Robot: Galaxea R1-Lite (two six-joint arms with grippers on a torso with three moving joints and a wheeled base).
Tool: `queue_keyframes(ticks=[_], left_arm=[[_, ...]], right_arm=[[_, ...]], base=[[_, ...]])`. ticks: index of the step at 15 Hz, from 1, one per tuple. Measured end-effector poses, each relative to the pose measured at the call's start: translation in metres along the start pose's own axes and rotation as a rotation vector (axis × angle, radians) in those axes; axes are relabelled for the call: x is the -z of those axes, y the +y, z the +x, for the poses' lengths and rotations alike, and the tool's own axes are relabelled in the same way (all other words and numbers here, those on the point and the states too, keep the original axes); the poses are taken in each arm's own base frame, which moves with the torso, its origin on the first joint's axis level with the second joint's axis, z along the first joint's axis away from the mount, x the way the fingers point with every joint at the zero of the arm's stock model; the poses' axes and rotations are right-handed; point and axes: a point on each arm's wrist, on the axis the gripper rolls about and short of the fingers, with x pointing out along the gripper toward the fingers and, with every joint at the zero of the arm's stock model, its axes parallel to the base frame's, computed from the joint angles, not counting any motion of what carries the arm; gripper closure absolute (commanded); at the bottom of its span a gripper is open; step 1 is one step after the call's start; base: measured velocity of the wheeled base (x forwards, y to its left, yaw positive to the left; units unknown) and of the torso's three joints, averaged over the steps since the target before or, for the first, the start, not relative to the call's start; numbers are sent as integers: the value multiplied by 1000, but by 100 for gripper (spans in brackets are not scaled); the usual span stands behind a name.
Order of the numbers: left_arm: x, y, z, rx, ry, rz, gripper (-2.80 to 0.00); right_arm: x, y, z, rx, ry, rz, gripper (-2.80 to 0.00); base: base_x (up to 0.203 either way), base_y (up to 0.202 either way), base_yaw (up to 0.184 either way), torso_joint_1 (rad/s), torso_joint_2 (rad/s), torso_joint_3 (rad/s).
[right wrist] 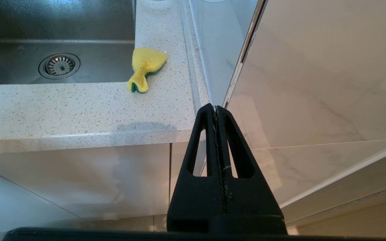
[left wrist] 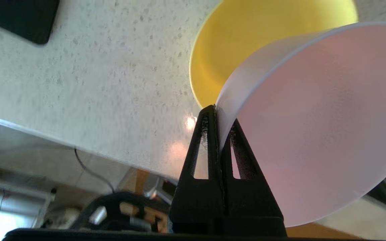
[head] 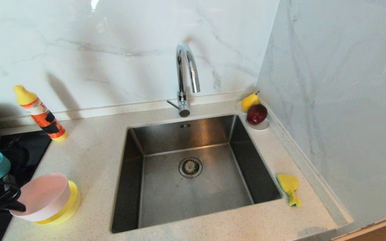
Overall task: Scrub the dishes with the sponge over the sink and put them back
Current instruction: Place the bowl on the bowl
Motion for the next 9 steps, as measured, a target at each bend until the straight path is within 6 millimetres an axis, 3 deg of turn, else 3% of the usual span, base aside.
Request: queue_keyframes(ticks=[6,9], left_arm=[[-6,10,31,-89,-87,3,0],[-7,11,37,-88,-68,-5,0]], right_arm=[[0,0,0,0,0,0,0],[0,0,0,-1,0,0,0]], base=[[0,0,0,0,0,0],[0,0,0,0,0,0]])
